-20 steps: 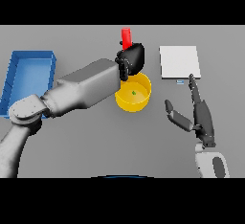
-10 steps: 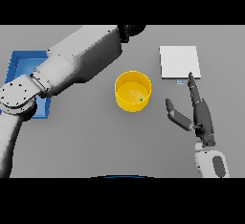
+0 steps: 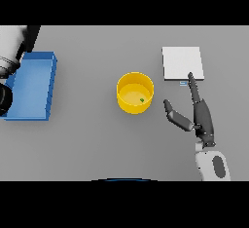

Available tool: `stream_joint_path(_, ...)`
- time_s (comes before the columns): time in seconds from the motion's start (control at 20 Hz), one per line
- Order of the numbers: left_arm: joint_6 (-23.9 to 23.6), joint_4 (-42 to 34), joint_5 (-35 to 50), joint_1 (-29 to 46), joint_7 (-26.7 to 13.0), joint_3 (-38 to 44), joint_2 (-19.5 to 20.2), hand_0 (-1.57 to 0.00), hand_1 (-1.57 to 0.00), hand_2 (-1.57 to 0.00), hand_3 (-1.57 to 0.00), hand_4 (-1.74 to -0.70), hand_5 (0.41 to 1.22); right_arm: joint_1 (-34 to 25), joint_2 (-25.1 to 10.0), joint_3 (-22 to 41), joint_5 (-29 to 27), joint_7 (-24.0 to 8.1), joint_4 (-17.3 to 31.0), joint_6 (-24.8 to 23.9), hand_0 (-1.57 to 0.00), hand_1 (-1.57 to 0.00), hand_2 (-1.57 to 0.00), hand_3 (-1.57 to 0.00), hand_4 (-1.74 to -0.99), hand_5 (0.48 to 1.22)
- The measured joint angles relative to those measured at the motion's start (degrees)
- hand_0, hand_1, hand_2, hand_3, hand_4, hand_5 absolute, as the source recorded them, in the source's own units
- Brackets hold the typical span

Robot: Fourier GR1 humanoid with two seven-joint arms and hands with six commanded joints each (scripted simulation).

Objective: Pick up the red beaker and tilt it to pour out 1 green nut into yellow bowl. Pick up the yellow bowl and place it on the metallic measuring scale.

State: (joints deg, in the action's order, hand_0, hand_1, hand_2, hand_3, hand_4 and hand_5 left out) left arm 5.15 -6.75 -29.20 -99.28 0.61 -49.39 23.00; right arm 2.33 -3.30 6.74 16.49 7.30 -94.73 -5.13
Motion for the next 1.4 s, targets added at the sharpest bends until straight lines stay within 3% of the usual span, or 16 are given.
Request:
stream_joint_path(0.15, -2.9, 4.0, 10.0, 2.9, -1.3, 6.7, 4.4, -1.57, -1.57, -1.57, -1.48, -1.74, 1.221, -0.3, 0.5, -0.8, -4.2, 1.4, 0.2, 2.4, 0.00, 0.00, 0.00, 0.00, -1.083, 0.625)
stream_joint_path(0.3, -7.1, 7.0, 18.6, 8.1, -2.8, 11.9, 7.5, -1.57, -1.57, -1.57, -1.52, -1.74, 1.221, -0.1, 0.1, -0.6, -4.9, 1.2, -0.4, 3.5, 0.00, 0.00, 0.00, 0.00, -1.106, 0.642)
stream_joint_path(0.6, -14.5, 10.9, 30.7, 15.6, -10.2, 18.4, 9.6, -1.57, -1.57, -1.57, -1.52, -1.74, 1.221, -1.0, -0.7, -0.8, -6.0, 1.5, 0.6, 4.9, 0.00, 0.00, 0.00, 0.00, -1.168, 0.680)
stream_joint_path(0.75, -15.2, 12.4, 35.2, 18.9, -9.9, 21.0, 9.4, -1.57, -1.57, -1.57, -1.43, -1.74, 1.221, 0.4, -0.9, 0.2, -4.3, 3.3, 0.2, 4.7, 0.00, 0.00, 0.00, 0.00, -1.191, 0.702)
stream_joint_path(0.85, -16.6, 14.0, 38.0, 21.0, -8.9, 23.0, 8.4, -1.57, -1.57, -1.57, -1.37, -1.74, 1.221, -0.6, -1.3, -0.3, -4.3, 1.5, 0.1, 4.4, 0.00, 0.00, 0.00, 0.00, -1.194, 0.703)
stream_joint_path(1.05, -17.9, 19.7, 42.4, 22.6, -4.1, 26.1, 6.6, -1.57, -1.57, -1.57, -1.38, -1.74, 1.221, -0.5, -1.0, 0.0, -3.7, 2.0, 1.3, 4.2, 0.00, 0.00, 0.00, 0.00, -1.205, 0.704)
stream_joint_path(1.2, -18.2, 29.0, 44.3, 20.8, 0.7, 28.5, 4.2, -1.57, -1.57, -1.57, -1.39, -1.74, 1.221, -0.4, -1.8, -0.5, -4.2, 3.0, 0.8, 4.5, 0.00, 0.00, 0.00, 0.00, -1.201, 0.693)
stream_joint_path(1.3, -17.4, 38.2, 45.1, 17.6, 5.0, 30.4, 2.0, -1.57, -1.57, -1.57, -1.38, -1.74, 1.221, -1.2, -1.6, -0.7, -4.6, 1.8, 1.0, 4.6, 0.00, 0.00, 0.00, 0.00, -1.186, 0.687)
stream_joint_path(1.4, -16.5, 49.3, 45.7, 14.2, 10.6, 32.4, -0.6, -1.57, -1.57, -1.57, -1.38, -1.74, 1.076, -1.2, -1.0, -0.4, -4.5, 1.6, 1.3, 4.4, 0.00, 0.00, 0.00, 0.00, -1.170, 0.683)
